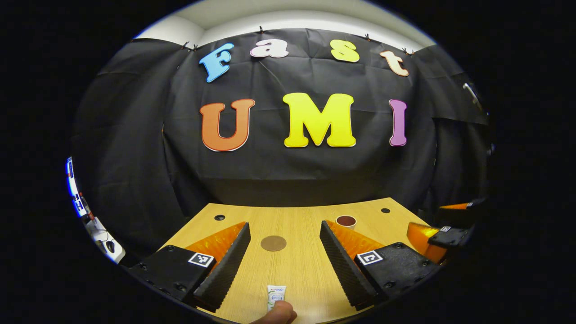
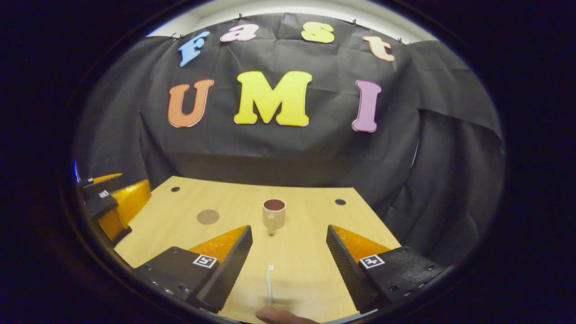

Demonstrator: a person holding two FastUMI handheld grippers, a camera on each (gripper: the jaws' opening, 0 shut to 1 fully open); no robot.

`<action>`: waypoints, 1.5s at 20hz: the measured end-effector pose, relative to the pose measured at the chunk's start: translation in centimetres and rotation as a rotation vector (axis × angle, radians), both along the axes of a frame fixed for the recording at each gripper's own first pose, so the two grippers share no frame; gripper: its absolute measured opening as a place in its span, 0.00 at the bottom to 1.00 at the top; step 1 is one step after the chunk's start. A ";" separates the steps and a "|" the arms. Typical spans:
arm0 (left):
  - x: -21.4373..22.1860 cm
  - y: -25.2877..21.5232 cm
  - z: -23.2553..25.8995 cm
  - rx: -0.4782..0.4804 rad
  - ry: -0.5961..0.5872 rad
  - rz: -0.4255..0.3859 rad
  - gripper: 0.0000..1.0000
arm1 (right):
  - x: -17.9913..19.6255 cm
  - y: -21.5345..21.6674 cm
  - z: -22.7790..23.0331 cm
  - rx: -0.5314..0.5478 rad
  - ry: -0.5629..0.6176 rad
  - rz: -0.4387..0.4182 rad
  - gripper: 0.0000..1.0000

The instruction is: Put the toothbrush and toothpaste on the desktop into the cup, then pick up the cup and place it on the coaster on the desktop.

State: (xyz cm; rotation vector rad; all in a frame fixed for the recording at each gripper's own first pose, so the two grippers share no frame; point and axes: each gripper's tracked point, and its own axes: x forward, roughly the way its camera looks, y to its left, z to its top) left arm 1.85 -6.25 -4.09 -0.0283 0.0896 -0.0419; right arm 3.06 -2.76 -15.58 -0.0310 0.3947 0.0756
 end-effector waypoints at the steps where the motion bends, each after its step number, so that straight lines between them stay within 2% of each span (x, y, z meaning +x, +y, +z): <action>1: -0.1 -0.1 -0.3 0.005 0.005 0.005 0.99 | 0.0 -0.3 -2.0 -0.009 0.048 0.004 0.98; 4: -0.5 0.1 -1.9 0.018 0.044 0.028 0.99 | -0.7 -0.9 -8.8 -0.035 0.213 0.024 0.98; 6: -0.6 0.3 -2.4 0.025 0.062 0.039 0.99 | -1.2 -1.2 -11.4 -0.045 0.286 0.012 0.98; 9: -0.6 0.7 -3.1 0.023 0.082 0.055 0.99 | -1.3 -0.9 -14.1 -0.045 0.351 0.016 0.98; 13: -1.0 1.4 -4.9 0.031 0.142 0.076 0.99 | -0.6 1.8 -17.9 0.004 0.447 0.058 0.98; 17: -1.1 2.3 -6.0 0.043 0.182 0.088 0.99 | 0.3 2.8 -21.2 0.006 0.515 0.064 0.92; 19: -1.2 2.7 -6.5 0.041 0.201 0.091 1.00 | 0.9 3.0 -22.1 -0.002 0.526 0.065 0.84; 21: -1.3 3.2 -7.4 0.035 0.230 0.098 0.99 | 1.3 3.3 -23.0 0.008 0.552 0.056 0.69; 26: -1.8 4.4 -8.8 0.017 0.275 0.121 1.00 | 1.9 3.8 -23.6 0.012 0.566 0.073 0.43; 29: -2.0 5.0 -9.8 0.015 0.303 0.128 1.00 | 2.2 4.0 -23.9 -0.018 0.565 0.084 0.43; 30: -2.1 5.0 -10.0 0.016 0.306 0.128 1.00 | 2.3 4.1 -23.9 -0.015 0.563 0.088 0.39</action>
